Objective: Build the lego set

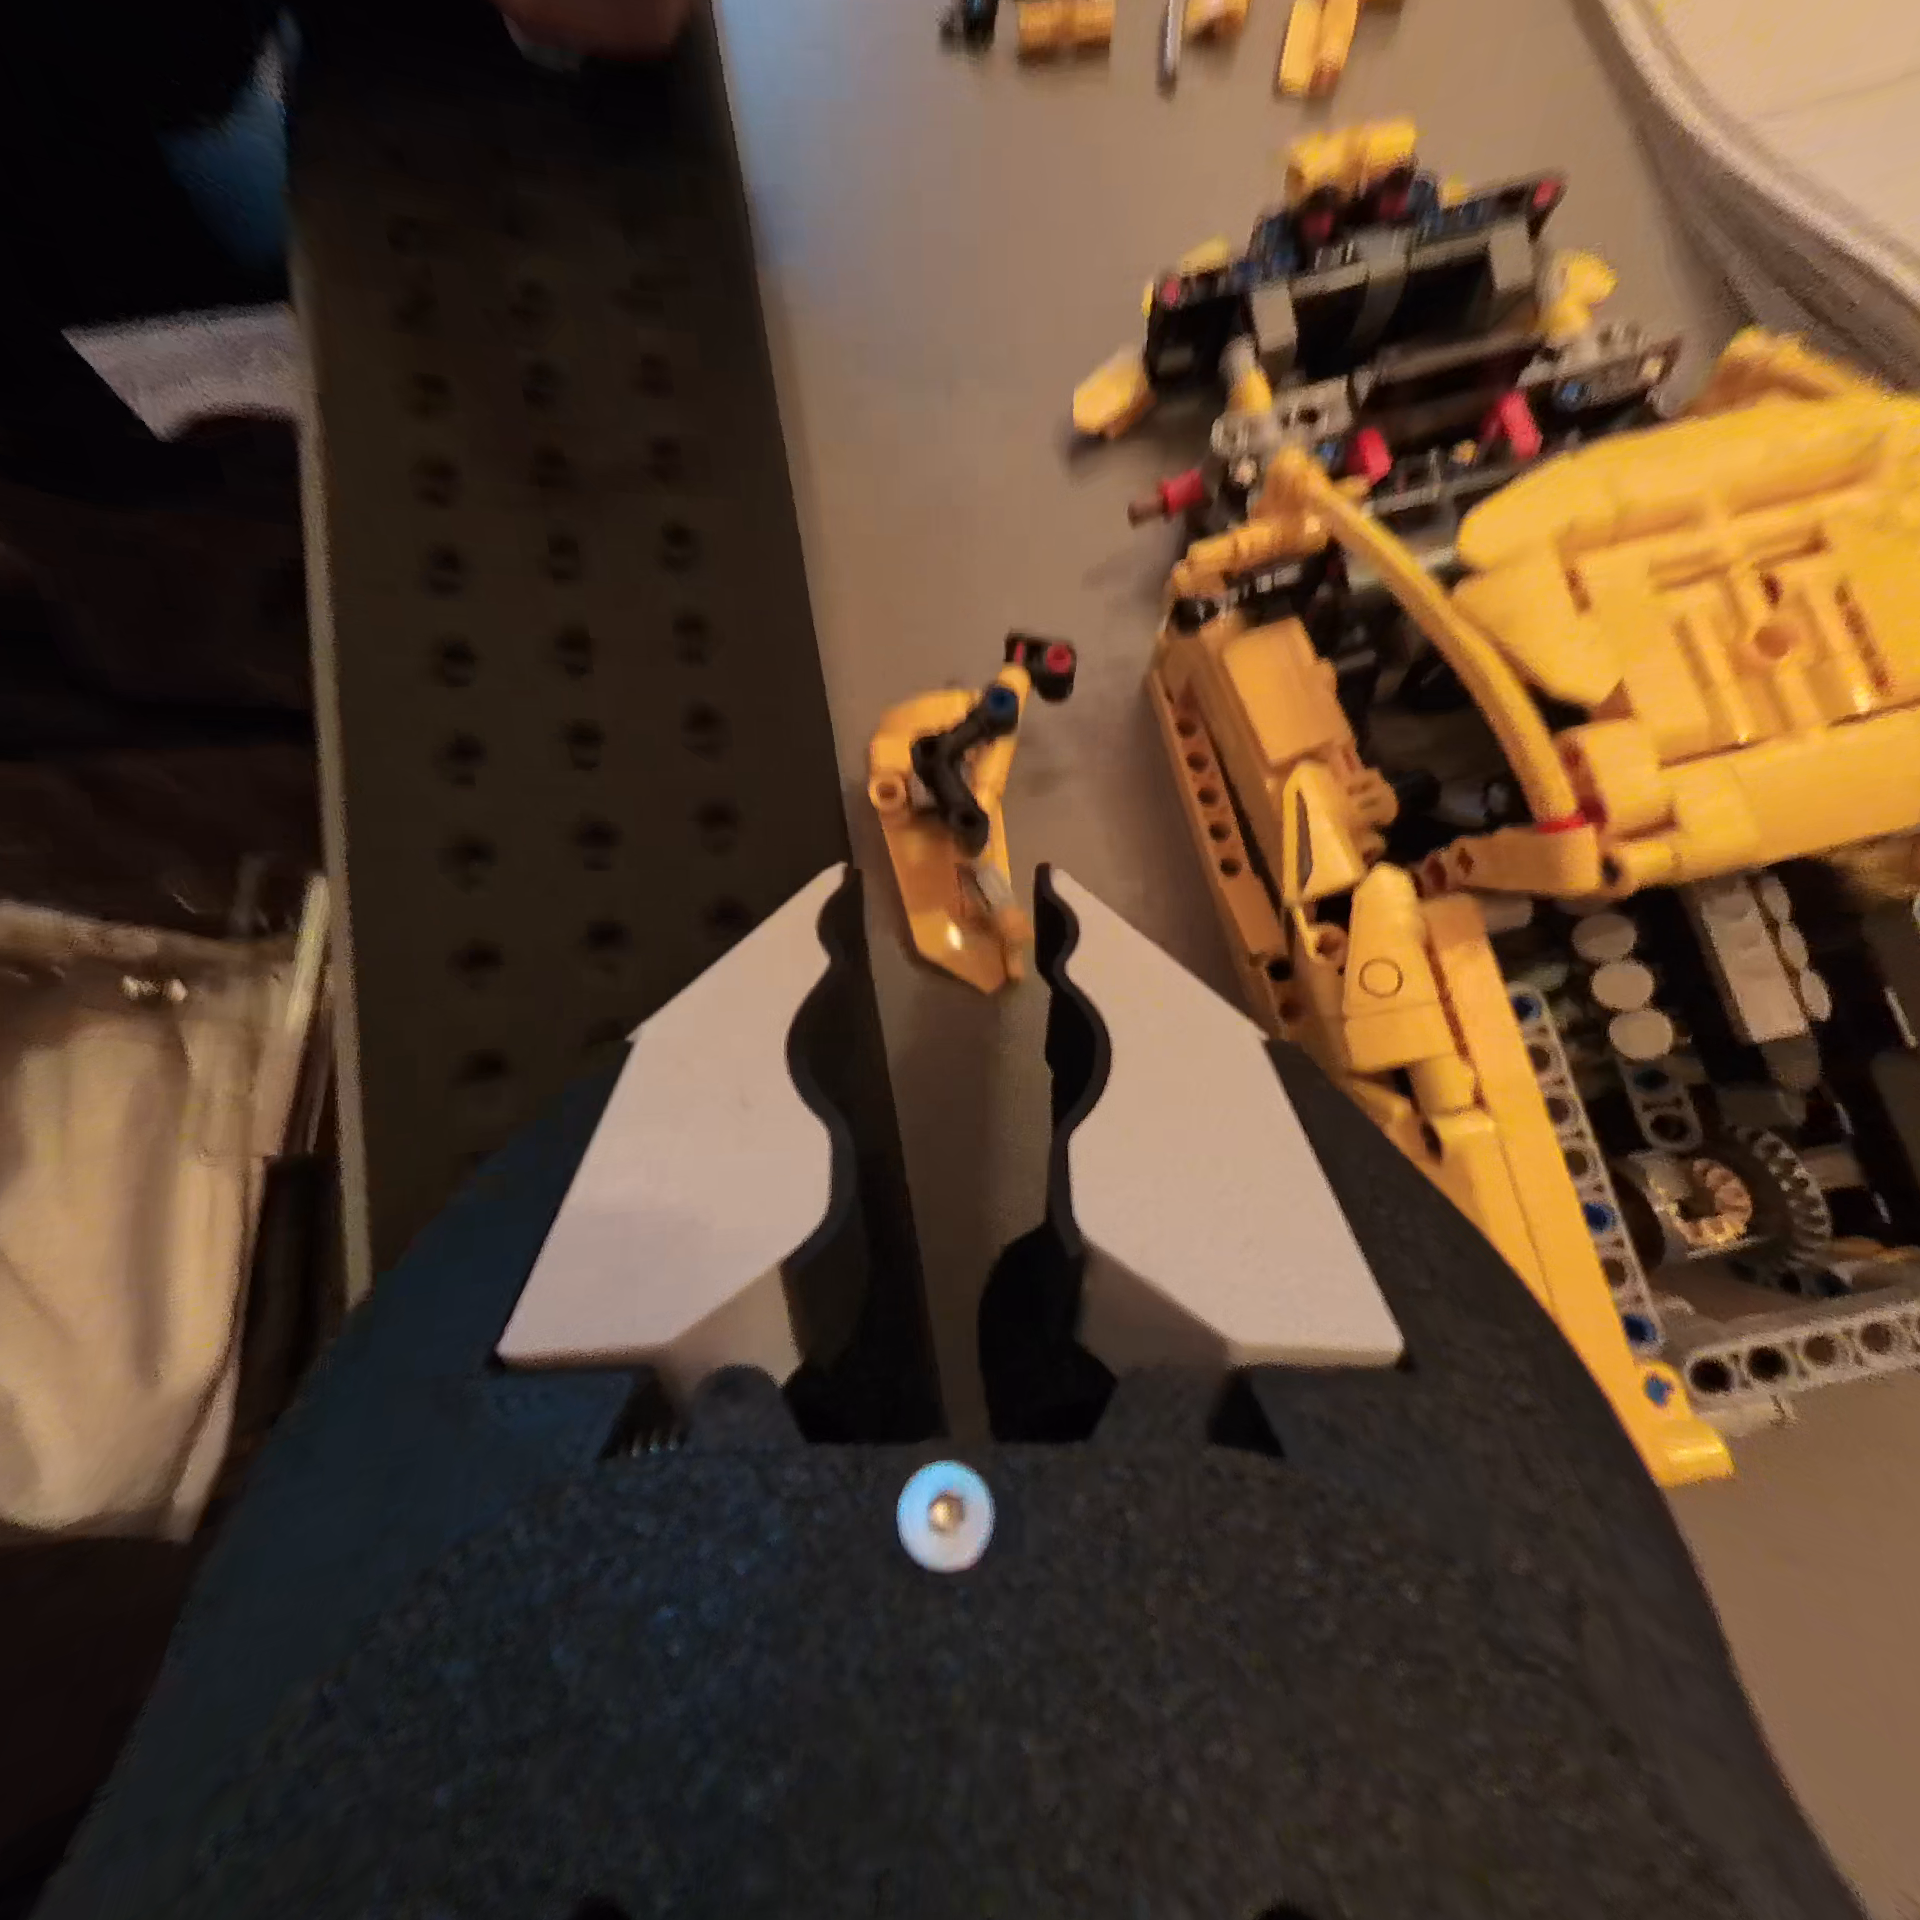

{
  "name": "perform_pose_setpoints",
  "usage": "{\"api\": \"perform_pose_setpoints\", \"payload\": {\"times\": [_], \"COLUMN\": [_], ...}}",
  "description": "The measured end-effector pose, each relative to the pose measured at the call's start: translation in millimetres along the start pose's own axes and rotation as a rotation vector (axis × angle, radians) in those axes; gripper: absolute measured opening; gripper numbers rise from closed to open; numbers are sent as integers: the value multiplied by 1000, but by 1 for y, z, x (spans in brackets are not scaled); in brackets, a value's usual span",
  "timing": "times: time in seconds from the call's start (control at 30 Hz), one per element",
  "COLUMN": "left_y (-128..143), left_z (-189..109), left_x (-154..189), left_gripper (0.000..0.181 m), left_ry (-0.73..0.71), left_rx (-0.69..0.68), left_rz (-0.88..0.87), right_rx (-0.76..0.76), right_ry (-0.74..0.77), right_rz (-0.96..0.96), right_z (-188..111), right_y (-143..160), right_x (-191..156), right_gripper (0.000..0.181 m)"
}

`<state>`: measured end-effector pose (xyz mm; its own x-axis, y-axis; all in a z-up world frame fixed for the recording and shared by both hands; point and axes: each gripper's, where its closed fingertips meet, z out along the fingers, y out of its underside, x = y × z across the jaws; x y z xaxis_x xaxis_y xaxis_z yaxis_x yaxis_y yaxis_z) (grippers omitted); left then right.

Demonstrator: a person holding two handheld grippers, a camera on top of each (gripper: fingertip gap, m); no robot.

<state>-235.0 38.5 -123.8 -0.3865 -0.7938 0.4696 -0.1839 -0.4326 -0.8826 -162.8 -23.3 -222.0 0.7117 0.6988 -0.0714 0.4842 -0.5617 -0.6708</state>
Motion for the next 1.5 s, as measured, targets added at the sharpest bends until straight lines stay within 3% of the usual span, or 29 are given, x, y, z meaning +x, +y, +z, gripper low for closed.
{"api": "perform_pose_setpoints", "payload": {"times": [0.47, 1.5], "left_y": [0, 1], "left_z": [0, 1], "left_x": [0, 1], "left_gripper": [23, 24], "left_ry": [1, 2], "left_rx": [2, -5], "left_rz": [2, 3], "right_rx": [-23, -36], "right_ry": [42, 81], "right_rz": [-26, -149], "right_z": [22, 33], "right_y": [-9, -15], "right_x": [-3, -4], "right_gripper": [36, 27]}}
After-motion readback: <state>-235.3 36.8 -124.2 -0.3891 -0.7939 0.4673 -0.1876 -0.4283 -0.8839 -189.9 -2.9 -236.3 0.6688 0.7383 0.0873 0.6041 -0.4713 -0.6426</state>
